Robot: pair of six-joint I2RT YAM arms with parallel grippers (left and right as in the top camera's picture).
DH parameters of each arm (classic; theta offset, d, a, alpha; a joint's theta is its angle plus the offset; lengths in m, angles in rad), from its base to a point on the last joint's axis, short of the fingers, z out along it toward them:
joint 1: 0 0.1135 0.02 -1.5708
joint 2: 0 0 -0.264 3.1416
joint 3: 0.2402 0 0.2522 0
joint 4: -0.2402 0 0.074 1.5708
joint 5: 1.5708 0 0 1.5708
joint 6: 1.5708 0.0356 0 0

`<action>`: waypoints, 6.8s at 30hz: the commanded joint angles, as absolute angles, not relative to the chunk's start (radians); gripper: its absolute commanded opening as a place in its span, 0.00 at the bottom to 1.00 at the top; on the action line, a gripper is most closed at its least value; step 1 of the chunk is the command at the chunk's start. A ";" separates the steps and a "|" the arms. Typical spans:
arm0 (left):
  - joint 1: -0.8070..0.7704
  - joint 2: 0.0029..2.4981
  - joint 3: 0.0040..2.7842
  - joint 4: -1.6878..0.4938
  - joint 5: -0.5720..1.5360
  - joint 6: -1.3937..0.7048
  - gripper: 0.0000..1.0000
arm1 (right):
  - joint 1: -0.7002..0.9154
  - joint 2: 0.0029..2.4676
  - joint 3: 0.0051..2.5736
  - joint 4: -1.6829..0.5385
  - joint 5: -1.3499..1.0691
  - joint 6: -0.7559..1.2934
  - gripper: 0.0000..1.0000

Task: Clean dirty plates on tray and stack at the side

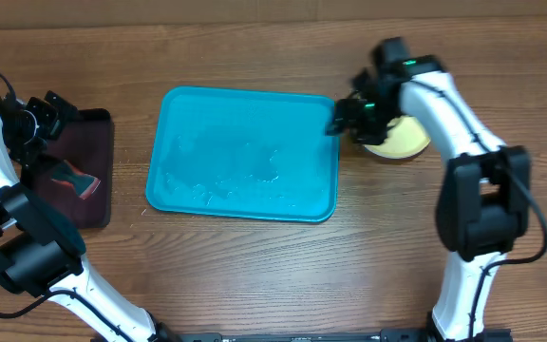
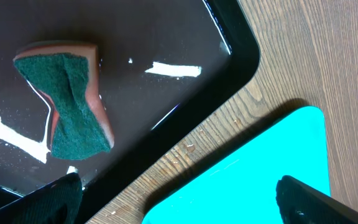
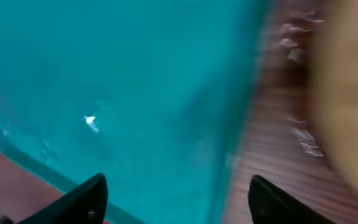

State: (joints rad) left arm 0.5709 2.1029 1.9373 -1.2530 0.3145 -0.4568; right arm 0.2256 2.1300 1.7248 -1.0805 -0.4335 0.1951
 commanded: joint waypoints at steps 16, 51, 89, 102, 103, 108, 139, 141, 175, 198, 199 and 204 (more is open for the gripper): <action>0.569 2.087 1.952 -1.249 0.304 -0.442 1.00 | 0.558 2.089 1.724 -1.036 -0.157 0.424 0.74; 0.568 2.087 1.952 -1.241 0.304 -0.442 1.00 | 0.651 1.773 1.775 -1.354 -0.128 0.442 1.00; 0.568 2.087 1.952 -1.241 0.304 -0.442 1.00 | 0.648 1.750 1.765 -1.300 -0.014 0.438 1.00; 0.568 2.087 1.952 -1.241 0.304 -0.442 1.00 | 0.599 1.430 1.470 -1.124 0.026 0.438 1.00; 0.568 2.087 1.952 -1.241 0.304 -0.442 1.00 | 0.592 1.398 1.429 -1.102 0.026 0.439 1.00; 0.568 2.087 1.952 -1.241 0.304 -0.442 1.00 | 0.556 1.265 1.234 -0.973 0.019 0.440 1.00; 0.567 2.087 1.952 -1.241 0.304 -0.442 1.00 | 0.037 0.261 0.248 -0.349 -0.211 0.442 1.00; 0.567 2.087 1.952 -1.241 0.304 -0.442 1.00 | 0.028 0.223 0.221 -0.337 -0.212 0.442 1.00; 0.567 2.087 1.952 -1.241 0.304 -0.442 1.00 | 0.072 0.002 0.143 -0.276 -0.106 0.427 1.00; 0.566 2.087 1.952 -1.241 0.304 -0.442 1.00 | 0.073 0.003 0.128 -0.155 -0.133 0.311 1.00; 0.566 2.087 1.952 -1.241 0.304 -0.442 1.00 | 0.075 0.003 0.118 -0.131 -0.133 0.305 1.00; 0.566 2.087 1.952 -1.241 0.304 -0.442 1.00 | 0.078 0.003 0.049 0.022 -0.132 0.302 1.00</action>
State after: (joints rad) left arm 0.5709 2.1029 1.9373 -1.2415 0.3038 -0.4568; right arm 0.0711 0.0143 0.0864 -0.0162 -0.1303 0.3199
